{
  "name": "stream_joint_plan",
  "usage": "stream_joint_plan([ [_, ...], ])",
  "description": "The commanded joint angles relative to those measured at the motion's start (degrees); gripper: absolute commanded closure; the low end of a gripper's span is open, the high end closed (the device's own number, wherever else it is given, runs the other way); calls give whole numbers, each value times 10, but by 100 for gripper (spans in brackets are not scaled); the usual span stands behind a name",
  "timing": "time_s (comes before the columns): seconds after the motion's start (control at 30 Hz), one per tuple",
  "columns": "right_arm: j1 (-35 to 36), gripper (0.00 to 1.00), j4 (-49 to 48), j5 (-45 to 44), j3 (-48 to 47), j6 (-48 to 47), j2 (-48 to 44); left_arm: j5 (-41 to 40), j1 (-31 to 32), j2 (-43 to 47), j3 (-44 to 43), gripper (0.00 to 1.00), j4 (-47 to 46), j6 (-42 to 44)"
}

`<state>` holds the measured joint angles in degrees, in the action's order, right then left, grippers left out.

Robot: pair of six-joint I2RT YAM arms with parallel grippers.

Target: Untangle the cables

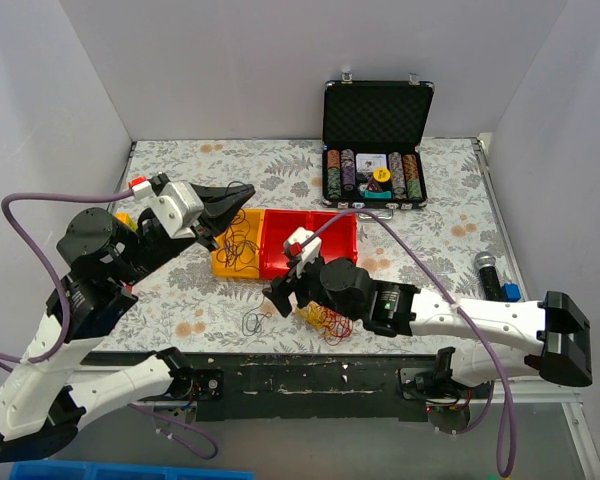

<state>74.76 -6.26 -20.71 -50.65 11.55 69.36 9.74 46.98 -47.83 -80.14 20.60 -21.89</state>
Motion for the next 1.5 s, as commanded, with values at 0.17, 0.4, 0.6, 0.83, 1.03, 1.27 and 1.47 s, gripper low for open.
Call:
stream_joint_plan([
  [0.17,3,14,-133,21,-22,-22,55,-16,0,4,-25,100,10,3],
  [0.4,2,57,-151,9,-30,0,94,-19,0,5,-26,100,5,-3],
  [0.6,2,99,-157,12,-14,29,90,-47,0,6,-15,100,-10,19],
  [0.83,3,99,-158,54,92,101,68,-233,-1,8,31,100,-222,37],
  [1.03,10,99,-159,61,149,142,68,-292,-1,-32,5,100,-341,65],
  [1.27,14,99,-152,60,140,136,57,-300,0,-46,58,100,-335,68],
  [1.47,14,99,-136,57,101,118,24,-334,-13,-29,217,100,-357,72],
])
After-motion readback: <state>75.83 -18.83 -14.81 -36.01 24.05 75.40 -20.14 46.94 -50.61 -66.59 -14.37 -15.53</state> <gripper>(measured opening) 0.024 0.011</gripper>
